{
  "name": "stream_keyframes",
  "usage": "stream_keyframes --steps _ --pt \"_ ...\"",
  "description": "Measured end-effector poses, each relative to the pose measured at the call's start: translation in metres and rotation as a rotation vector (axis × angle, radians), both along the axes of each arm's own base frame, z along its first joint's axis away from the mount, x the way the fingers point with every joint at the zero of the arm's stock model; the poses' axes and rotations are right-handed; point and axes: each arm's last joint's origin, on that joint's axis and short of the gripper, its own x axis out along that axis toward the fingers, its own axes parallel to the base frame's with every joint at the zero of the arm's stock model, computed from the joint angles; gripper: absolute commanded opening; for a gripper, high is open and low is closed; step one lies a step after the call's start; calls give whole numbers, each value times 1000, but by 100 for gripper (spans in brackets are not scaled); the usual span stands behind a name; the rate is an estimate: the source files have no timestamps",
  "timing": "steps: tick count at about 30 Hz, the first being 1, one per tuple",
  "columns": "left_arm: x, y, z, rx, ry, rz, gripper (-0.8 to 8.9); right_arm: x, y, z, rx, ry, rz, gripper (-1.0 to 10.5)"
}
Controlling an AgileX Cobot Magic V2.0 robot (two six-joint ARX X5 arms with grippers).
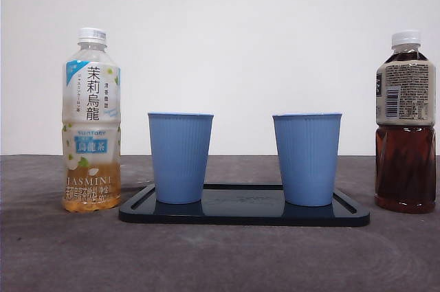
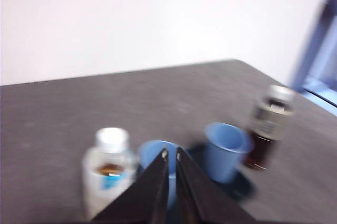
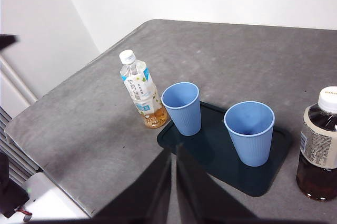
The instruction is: Pour the drink into the cup
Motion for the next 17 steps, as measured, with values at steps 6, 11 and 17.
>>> stream_keyframes --steps 6,11,17 --pt "23 17 -88 -6 -29 258 21 0 0 0 0 0 0 13" --pt "24 26 -163 9 30 372 21 0 0 1 3 -8 1 13" --pt "28 27 -203 9 22 408 21 1 0 3 13 -30 1 13"
